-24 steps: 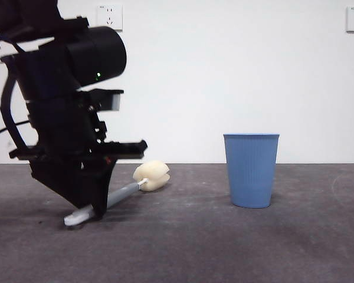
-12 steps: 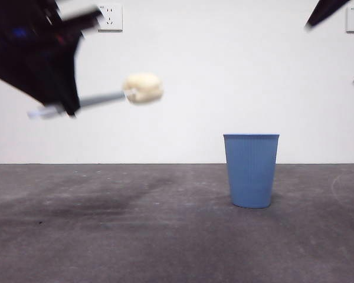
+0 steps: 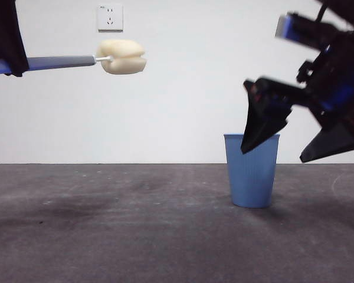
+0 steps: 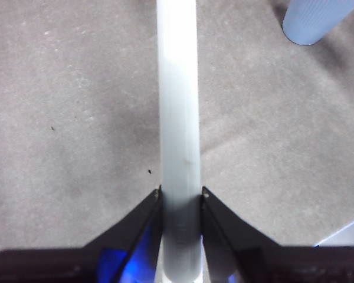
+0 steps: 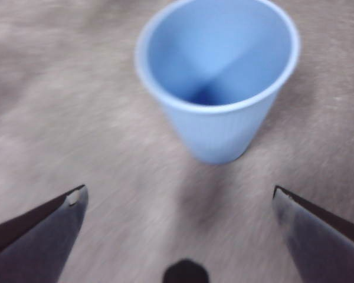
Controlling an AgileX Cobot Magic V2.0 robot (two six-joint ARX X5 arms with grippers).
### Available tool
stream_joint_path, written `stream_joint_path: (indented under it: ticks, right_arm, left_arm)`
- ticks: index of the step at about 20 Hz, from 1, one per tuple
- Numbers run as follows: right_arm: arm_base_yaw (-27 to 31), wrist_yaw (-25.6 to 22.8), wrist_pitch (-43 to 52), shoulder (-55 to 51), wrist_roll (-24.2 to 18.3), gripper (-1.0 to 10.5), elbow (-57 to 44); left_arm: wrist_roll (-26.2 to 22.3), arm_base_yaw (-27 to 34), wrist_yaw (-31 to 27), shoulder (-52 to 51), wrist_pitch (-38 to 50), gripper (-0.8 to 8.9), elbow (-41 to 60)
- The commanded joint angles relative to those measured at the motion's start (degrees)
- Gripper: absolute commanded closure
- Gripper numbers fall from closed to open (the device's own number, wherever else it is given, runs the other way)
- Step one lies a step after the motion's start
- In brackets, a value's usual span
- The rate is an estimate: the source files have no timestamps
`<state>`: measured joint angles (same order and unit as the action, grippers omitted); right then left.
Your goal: Pick up the cup brush,pick up the cup,insert the brush into the cup,clean the cup,put the cup brush back,put the cup back to the fixed position on the table
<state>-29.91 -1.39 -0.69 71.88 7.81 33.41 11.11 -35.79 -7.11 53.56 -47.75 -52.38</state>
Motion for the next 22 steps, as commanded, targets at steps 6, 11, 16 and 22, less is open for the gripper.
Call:
stream_joint_path:
  ticks: [6, 11, 16, 22]
  right_arm:
    - [1.8, -0.5, 17.7, 12.8, -1.2, 3.0, -0.7]
    - [4.4, 2.0, 26.2, 16.8, -3.4, 3.0, -0.7]
    - [4.8, 2.8, 32.8, 21.1, -3.7, 3.0, -0.7]
    - [5.2, 2.8, 38.0, 23.2, -3.9, 6.4, -0.7]
  left_arm:
    - [-0.6, -0.2, -0.1, -0.9, -2.0, 8.22, 0.6]
    - [0.2, -0.2, -0.2, -0.9, -2.8, 8.22, 0.6]
    - [0.9, -0.2, -0.2, -0.9, -2.6, 8.22, 0.6]
    - [1.3, -0.2, -0.3, -0.9, -2.4, 8.22, 0.6]
